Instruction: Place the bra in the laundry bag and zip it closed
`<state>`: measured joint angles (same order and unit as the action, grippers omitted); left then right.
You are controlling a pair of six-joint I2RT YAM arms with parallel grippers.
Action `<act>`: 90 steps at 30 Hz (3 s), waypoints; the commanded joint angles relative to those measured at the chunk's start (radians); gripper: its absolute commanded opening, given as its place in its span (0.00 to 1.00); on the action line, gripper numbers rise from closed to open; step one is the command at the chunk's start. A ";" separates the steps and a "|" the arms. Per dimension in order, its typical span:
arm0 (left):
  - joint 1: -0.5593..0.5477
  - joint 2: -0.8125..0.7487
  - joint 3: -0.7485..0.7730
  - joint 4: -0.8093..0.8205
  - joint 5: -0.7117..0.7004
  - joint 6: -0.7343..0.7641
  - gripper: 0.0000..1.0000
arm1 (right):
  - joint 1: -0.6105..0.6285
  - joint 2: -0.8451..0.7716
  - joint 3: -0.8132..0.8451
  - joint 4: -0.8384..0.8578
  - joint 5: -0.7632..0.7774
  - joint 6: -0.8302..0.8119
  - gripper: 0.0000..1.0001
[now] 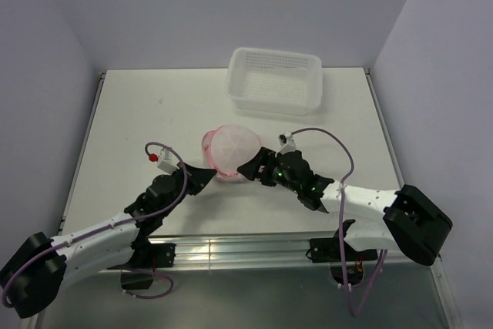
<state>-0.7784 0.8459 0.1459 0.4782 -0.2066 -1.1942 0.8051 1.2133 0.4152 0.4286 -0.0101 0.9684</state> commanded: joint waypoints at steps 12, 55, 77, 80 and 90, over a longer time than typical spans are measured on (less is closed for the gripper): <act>-0.045 0.002 -0.019 0.074 -0.048 -0.010 0.06 | 0.008 0.127 0.060 0.188 -0.024 0.064 0.52; -0.183 0.335 0.580 -0.441 -0.014 0.763 0.43 | 0.032 0.129 0.062 0.233 0.015 -0.122 0.00; -0.183 0.352 0.577 -0.527 -0.068 0.794 0.35 | 0.032 0.098 0.053 0.220 -0.001 -0.129 0.00; -0.183 0.332 0.560 -0.518 -0.065 0.789 0.32 | 0.032 0.097 0.051 0.219 0.002 -0.129 0.00; -0.183 0.346 0.566 -0.492 -0.088 0.795 0.05 | 0.032 0.092 0.047 0.220 0.002 -0.131 0.00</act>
<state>-0.9585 1.2041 0.7036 -0.0452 -0.2638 -0.4107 0.8314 1.3426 0.4431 0.6277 -0.0196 0.8604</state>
